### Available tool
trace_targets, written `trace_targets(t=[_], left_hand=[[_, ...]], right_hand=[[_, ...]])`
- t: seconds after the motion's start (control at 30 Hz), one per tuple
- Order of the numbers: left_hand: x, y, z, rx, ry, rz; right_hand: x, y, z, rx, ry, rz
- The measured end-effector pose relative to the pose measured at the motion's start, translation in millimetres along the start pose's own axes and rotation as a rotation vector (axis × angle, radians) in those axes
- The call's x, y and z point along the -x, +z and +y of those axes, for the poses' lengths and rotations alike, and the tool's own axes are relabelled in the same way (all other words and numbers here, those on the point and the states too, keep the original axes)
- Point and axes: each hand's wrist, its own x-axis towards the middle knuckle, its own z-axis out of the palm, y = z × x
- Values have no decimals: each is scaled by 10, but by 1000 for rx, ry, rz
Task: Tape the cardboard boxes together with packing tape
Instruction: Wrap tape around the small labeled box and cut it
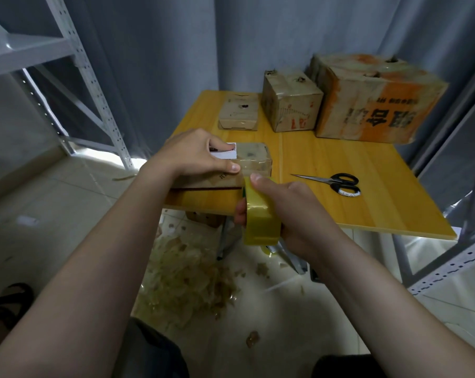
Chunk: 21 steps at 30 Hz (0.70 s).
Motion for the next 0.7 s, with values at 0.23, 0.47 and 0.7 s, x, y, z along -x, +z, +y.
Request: trace_targets(t=[0.23,0.47,0.7], left_hand=[[132,104,-35,-75,-9,15],[278,218,93,-172,9,-8],[750,202,412,23,-100,325]], right_hand=[[58,64,128,-82,72,-79],[68,126,209,-209,147,-163],[88,136,290,-210,237,-208]])
